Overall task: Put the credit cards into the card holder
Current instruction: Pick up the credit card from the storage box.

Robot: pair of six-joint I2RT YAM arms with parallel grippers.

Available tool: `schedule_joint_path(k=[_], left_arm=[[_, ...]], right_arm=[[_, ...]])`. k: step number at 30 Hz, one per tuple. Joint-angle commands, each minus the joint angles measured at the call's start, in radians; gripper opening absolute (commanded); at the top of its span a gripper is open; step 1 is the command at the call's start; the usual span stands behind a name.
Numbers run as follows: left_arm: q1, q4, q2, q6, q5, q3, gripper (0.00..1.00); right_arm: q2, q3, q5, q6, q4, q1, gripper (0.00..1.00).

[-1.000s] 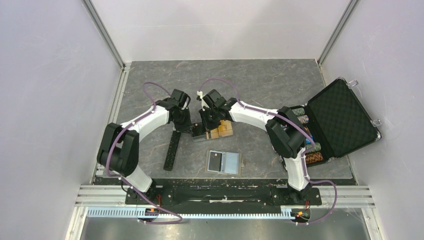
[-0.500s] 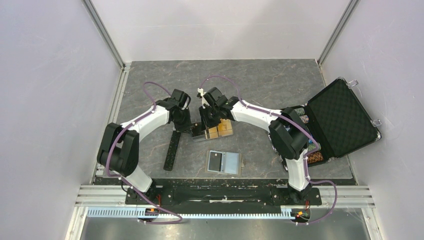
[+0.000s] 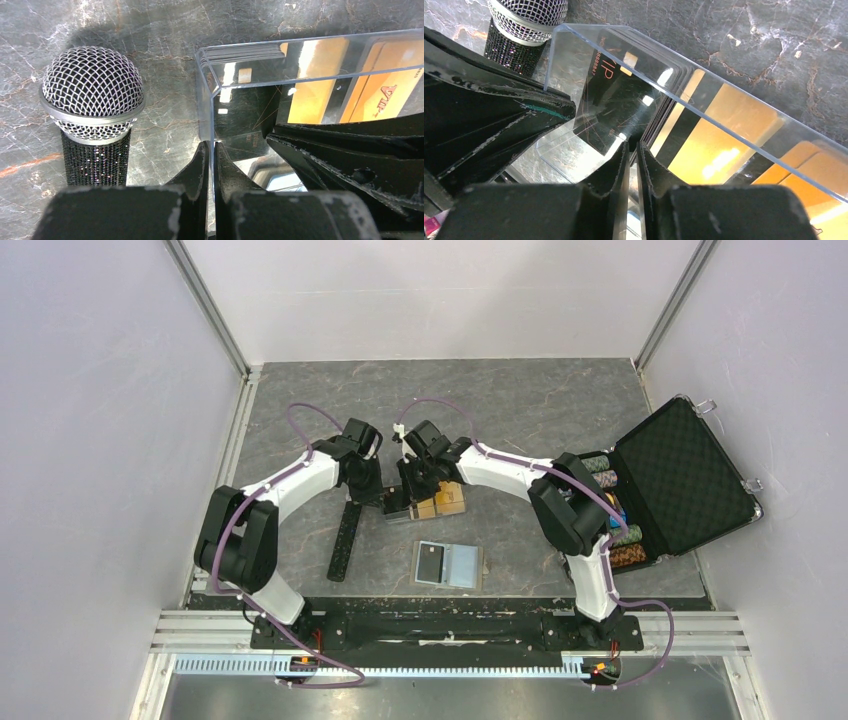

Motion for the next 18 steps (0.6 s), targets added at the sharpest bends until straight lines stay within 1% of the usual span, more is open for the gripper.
schedule_joint_path(k=[1, 6, 14, 18], left_arm=[[-0.008, -0.001, -0.027, 0.032, -0.003, 0.009, 0.02], [-0.013, -0.001, -0.041, 0.028, 0.006, -0.025, 0.02], [-0.025, -0.04, -0.091, 0.003, 0.038, -0.081, 0.02], [-0.042, -0.078, -0.147, -0.02, 0.042, -0.093, 0.02]], right_arm=[[0.005, 0.006, -0.04, 0.017, 0.034, 0.008, 0.1], [-0.017, -0.01, -0.088, 0.059, 0.072, 0.011, 0.07], [-0.102, -0.106, -0.086, 0.171, 0.126, 0.047, 0.02], [-0.136, -0.154, -0.134, 0.254, 0.208, 0.055, 0.01]])
